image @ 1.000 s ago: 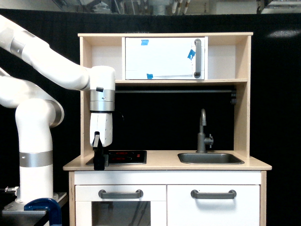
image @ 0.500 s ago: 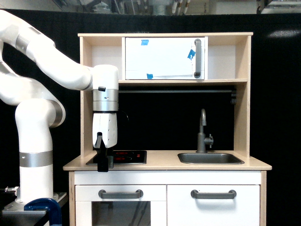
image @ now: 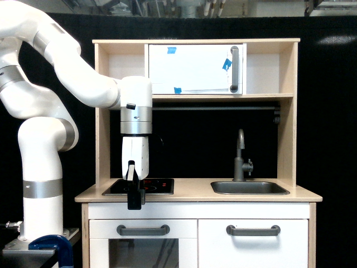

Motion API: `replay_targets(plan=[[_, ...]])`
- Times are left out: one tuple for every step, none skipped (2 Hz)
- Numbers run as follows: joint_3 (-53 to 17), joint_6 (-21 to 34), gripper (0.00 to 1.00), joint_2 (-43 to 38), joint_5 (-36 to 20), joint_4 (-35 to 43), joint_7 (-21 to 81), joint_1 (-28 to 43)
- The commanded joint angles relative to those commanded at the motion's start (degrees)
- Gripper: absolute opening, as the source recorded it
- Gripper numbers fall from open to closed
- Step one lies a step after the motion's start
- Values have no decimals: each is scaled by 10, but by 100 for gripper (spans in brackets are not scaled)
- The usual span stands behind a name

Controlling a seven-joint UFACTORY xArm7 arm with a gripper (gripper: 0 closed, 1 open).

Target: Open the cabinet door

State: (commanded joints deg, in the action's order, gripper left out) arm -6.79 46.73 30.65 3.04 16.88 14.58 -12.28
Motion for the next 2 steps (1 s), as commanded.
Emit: replay_targets(plan=[[0,-39,100,-141,-24,124,-52,0],[40,-56,100,-289,-60,293,-80,47]])
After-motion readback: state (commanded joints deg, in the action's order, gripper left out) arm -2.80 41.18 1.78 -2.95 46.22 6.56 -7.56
